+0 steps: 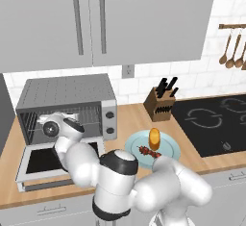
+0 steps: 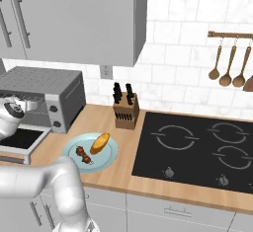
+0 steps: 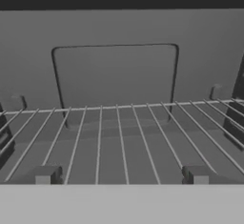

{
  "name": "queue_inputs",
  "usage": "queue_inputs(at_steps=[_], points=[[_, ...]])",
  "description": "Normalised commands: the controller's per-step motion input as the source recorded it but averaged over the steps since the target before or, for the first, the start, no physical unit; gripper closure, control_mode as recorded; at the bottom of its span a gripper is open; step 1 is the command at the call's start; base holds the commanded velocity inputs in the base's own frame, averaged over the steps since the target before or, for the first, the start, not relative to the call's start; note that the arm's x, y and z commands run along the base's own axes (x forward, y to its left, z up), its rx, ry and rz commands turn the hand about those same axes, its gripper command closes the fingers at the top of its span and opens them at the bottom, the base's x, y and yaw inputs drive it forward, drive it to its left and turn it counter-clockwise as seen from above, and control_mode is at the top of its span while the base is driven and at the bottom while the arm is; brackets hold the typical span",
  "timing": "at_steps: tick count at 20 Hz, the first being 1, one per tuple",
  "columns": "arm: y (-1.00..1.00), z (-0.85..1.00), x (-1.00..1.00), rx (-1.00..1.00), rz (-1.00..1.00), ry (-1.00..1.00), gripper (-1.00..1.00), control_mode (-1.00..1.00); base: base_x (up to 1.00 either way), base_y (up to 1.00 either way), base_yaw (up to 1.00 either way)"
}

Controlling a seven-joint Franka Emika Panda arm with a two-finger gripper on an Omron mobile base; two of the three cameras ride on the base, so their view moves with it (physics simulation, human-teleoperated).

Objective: Pick up the kebab skewer and baguette bread, and place them inside the toaster oven. Close the toaster oven door and start by setting the timer.

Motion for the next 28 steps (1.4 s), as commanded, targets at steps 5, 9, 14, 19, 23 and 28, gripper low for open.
queue_inputs(at_steps=[5, 9, 14, 19, 23, 28], points=[[0.16, -0.85, 0.0, -0.05, 0.0, 0.01, -1.0, -1.0, 0.0, 0.0, 0.0], [0.17, -0.96, -0.1, -0.07, 0.0, 0.03, -1.0, -1.0, 0.0, 0.0, 0.0], [0.19, -1.0, -0.42, -0.07, 0.0, 0.01, -1.0, -1.0, 0.0, 0.0, 0.0], [0.06, -1.0, -0.83, -0.1, 0.0, 0.08, -1.0, -1.0, 0.0, 0.0, 0.0], [0.0, -0.9, -0.92, -0.07, 0.0, 0.21, -1.0, -1.0, 0.0, 0.0, 0.0], [0.0, -0.68, -0.76, -0.02, -0.01, 0.49, -1.0, -1.0, 0.0, 0.0, 0.0]])
